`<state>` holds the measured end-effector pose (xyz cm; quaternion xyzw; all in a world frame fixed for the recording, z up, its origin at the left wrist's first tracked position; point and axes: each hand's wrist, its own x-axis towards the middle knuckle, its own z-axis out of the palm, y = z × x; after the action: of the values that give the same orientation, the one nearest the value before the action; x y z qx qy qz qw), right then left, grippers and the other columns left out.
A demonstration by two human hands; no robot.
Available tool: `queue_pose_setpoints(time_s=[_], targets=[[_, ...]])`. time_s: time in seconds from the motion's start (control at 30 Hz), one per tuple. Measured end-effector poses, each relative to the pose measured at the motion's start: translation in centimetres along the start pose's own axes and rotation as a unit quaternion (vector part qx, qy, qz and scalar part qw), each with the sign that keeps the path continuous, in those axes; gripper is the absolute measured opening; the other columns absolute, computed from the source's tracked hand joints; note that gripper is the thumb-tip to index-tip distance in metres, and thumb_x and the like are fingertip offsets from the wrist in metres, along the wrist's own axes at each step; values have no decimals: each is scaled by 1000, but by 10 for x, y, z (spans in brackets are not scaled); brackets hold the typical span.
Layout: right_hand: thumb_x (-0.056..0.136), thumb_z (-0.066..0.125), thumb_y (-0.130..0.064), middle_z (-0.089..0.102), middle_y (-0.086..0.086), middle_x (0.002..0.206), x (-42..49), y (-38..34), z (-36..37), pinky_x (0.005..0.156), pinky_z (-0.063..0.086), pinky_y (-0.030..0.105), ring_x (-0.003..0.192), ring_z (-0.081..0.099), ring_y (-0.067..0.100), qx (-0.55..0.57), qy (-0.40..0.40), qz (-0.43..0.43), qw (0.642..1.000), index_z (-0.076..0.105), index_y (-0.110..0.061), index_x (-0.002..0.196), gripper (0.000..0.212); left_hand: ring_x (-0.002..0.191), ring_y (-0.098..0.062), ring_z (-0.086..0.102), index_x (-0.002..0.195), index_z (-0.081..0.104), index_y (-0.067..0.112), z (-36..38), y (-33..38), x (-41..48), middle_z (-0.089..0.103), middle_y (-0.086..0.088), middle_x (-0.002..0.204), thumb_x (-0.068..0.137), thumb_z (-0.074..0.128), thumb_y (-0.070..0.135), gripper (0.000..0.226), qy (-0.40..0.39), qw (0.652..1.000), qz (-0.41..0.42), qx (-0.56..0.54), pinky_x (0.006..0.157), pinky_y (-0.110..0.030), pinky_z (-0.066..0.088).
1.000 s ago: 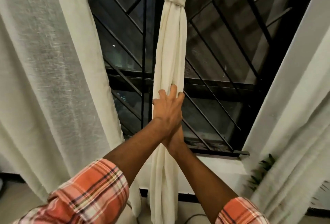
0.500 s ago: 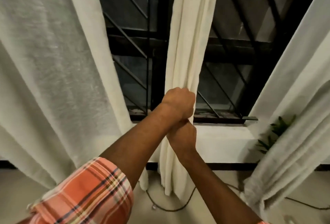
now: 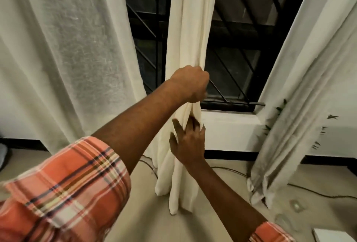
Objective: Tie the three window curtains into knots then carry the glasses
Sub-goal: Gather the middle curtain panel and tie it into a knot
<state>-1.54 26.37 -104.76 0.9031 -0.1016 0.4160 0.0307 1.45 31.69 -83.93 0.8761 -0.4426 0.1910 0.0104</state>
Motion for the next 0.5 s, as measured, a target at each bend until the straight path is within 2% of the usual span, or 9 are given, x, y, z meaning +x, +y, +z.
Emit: queue_pose_setpoints(time_s=[0.07, 0.17, 0.23, 0.27, 0.3, 0.37, 0.4, 0.43, 0.5], targets=[[81, 69, -35, 63, 18, 115, 12, -6, -10, 89, 49, 49, 106, 59, 35, 21, 36, 3, 999, 64, -17, 123, 45, 74, -21, 49, 105, 60, 8, 3, 5, -9, 47, -6, 84, 92, 57, 33, 28, -16, 1000, 5, -7, 67, -33, 45], [79, 73, -20, 68, 19, 103, 24, -11, -15, 79, 56, 43, 95, 66, 36, 20, 5, 5, 1000, 70, -10, 110, 32, 75, -22, 49, 107, 59, 8, 7, 2, -12, 51, -7, 87, 92, 56, 31, 28, -35, 999, 1, -16, 76, -35, 52], [84, 62, -7, 66, 20, 93, 23, -7, -14, 72, 53, 41, 86, 64, 39, 53, -107, 32, 992, 70, -5, 99, 17, 76, -22, 50, 109, 59, 7, 11, -2, -10, 50, -7, 89, 92, 58, 32, 30, -38, 999, 1, -23, 78, -36, 52], [86, 57, -4, 65, 19, 90, 16, -6, -5, 71, 51, 40, 83, 62, 39, 64, -166, 53, 983, 69, -4, 96, 16, 76, -22, 50, 110, 60, 7, 14, -3, -8, 50, -7, 90, 92, 58, 32, 31, -38, 999, 3, -27, 78, -36, 52], [84, 58, -3, 65, 18, 87, 8, -5, 3, 69, 50, 38, 80, 63, 37, 57, -215, 58, 973, 69, -5, 94, 15, 76, -22, 49, 109, 60, 6, 17, -4, -6, 51, -8, 91, 91, 58, 32, 32, -38, 999, 6, -28, 78, -36, 52], [73, 72, -6, 67, 12, 76, -13, -2, 26, 58, 51, 31, 67, 66, 29, 14, -280, 24, 960, 72, -10, 88, 16, 75, -23, 49, 107, 60, 5, 23, -6, -2, 51, -9, 89, 91, 58, 31, 30, -39, 999, 1, -29, 75, -36, 50], [74, 72, -7, 68, 11, 78, -25, 0, 36, 58, 51, 30, 68, 67, 26, -7, -316, -1, 949, 71, -12, 91, 18, 73, -23, 49, 105, 61, 5, 25, -8, -1, 51, -8, 87, 91, 58, 30, 29, -37, 999, -4, -29, 73, -35, 50], [84, 63, -8, 70, 11, 88, -36, 0, 45, 65, 52, 31, 79, 69, 25, -7, -359, -15, 933, 68, -12, 100, 17, 72, -23, 49, 104, 61, 5, 27, -10, 2, 51, -9, 87, 91, 57, 30, 28, -37, 999, -7, -30, 73, -35, 50], [95, 45, -7, 68, 11, 103, -56, 5, 62, 78, 52, 35, 95, 67, 26, -15, -376, -40, 926, 63, -12, 110, 23, 72, -22, 51, 104, 62, 6, 31, -16, 8, 54, -8, 87, 92, 57, 31, 29, -33, 999, -10, -31, 72, -34, 50]])
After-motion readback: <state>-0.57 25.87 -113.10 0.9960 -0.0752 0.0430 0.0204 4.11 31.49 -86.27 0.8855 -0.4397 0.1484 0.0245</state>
